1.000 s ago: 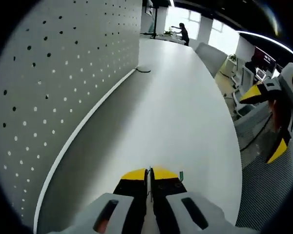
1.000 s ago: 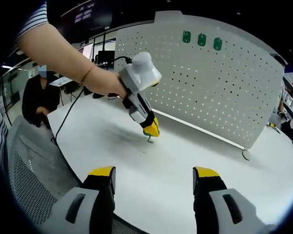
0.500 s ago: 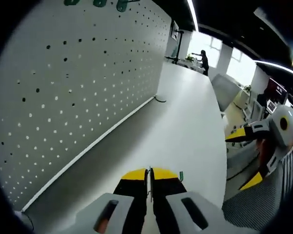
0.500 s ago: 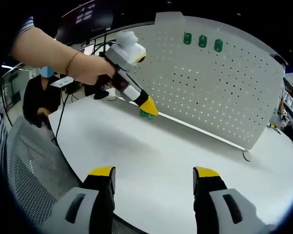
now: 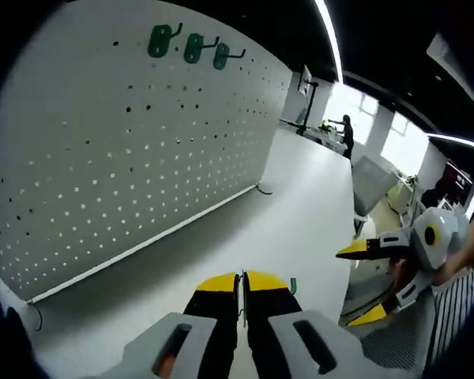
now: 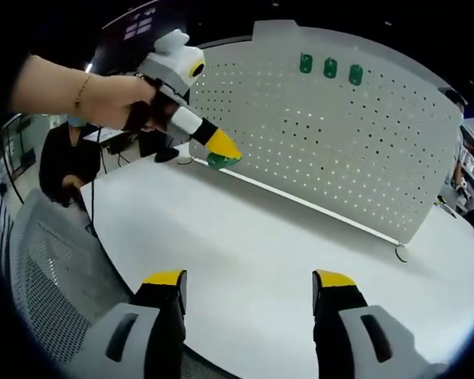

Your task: Insert the hook assembly into the mounting plate slot until the hook locks in place.

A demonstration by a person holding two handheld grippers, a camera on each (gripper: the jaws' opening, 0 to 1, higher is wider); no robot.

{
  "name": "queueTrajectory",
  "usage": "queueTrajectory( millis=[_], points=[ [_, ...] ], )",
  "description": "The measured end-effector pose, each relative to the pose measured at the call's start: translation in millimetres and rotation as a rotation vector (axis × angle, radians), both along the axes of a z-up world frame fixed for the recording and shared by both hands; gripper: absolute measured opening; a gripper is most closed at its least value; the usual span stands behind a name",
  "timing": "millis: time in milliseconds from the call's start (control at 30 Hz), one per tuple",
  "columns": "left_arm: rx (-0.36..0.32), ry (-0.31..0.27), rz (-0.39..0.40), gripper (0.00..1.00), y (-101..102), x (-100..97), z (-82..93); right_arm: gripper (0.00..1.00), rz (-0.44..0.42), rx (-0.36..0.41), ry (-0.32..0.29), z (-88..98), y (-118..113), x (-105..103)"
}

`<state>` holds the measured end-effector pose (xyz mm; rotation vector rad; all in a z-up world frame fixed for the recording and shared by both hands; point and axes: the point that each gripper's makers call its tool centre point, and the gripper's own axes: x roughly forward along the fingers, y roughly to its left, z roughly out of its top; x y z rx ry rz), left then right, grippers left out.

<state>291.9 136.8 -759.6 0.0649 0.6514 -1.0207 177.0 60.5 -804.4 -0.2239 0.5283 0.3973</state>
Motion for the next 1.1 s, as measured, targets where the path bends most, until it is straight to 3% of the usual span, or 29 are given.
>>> queueTrajectory(
  millis=[167, 267, 433, 800, 1100],
  points=[
    [-0.050, -0.012, 0.052, 0.01, 6.7, -6.6, 12.4, 0.63, 0.003, 0.005, 0.001, 0.7, 0.5, -0.2],
    [-0.112, -0.006, 0.100, 0.01, 11.3, -14.9, 24.0, 0.62, 0.000, -0.006, -0.044, 8.7, -2.7, 2.1],
    [-0.160, -0.018, 0.163, 0.01, 24.7, -27.5, 32.8, 0.61, 0.006, 0.060, -0.041, 11.6, 2.4, 2.4],
    [-0.245, -0.009, 0.311, 0.01, 64.8, -49.1, 34.3, 0.57, 0.038, 0.150, -0.032, 18.2, 16.7, -2.0],
    [-0.343, -0.018, 0.427, 0.01, 81.0, -55.7, 40.0, 0.54, 0.001, 0.355, -0.050, 55.3, 35.0, 7.0]
  ],
)
